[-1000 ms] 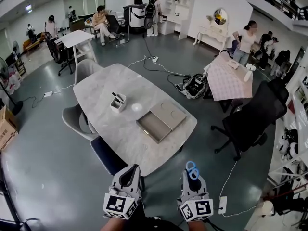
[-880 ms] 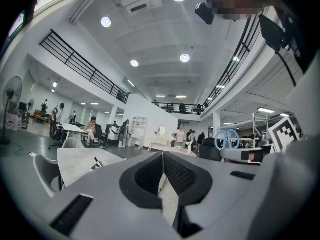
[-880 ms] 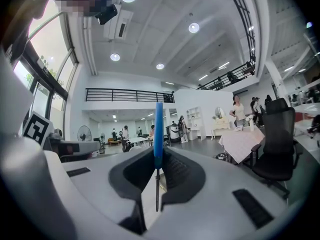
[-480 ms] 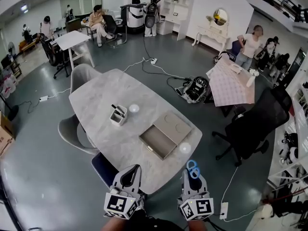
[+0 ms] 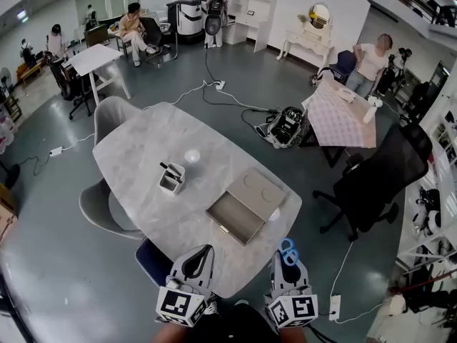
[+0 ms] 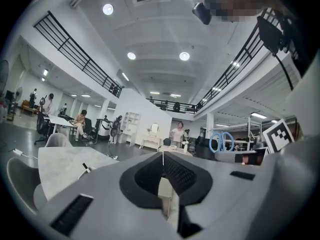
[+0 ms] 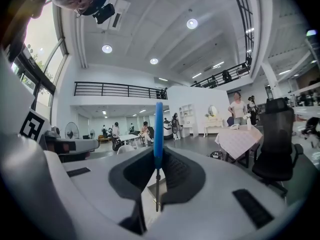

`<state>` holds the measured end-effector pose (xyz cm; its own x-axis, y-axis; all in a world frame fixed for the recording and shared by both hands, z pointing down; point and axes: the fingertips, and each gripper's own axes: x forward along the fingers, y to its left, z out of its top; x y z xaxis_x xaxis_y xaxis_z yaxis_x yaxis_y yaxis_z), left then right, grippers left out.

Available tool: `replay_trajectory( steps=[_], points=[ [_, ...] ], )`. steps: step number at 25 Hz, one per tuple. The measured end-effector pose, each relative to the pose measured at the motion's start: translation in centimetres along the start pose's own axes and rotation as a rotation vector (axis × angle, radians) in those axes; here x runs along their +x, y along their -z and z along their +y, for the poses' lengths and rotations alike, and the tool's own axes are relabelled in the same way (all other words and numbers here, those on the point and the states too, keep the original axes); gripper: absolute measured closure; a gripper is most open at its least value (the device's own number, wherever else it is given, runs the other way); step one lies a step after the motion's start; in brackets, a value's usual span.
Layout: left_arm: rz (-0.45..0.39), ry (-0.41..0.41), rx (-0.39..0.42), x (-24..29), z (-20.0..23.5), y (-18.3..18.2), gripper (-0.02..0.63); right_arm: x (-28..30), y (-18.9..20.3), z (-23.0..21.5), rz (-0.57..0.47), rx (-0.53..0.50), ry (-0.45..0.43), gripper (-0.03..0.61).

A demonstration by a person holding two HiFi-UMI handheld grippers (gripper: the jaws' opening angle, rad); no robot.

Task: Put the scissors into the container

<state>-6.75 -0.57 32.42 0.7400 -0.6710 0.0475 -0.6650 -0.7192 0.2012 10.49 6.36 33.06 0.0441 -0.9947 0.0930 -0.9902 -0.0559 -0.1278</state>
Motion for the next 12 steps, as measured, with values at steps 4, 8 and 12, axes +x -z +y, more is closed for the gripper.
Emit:
replay_trajectory(
  steps=[4,8,12],
  points=[
    [0.021,0.005,0.004,1.2,0.7,0.6,0.597,1.5,0.1,-0.4,0.003,-0.002,-0.002,0.548],
    [0.017,-0.008,0.003,2.5,1.0,0.5,0.597,3.0,-0.1,-1.2,0.003,0.004,-0.016,0.548],
    [0.018,-0.032,-0.004,4.0,1.3,0.1,0.597,5.0,-0.8,-1.9,-0.001,0.002,-0.046,0.548]
  ],
)
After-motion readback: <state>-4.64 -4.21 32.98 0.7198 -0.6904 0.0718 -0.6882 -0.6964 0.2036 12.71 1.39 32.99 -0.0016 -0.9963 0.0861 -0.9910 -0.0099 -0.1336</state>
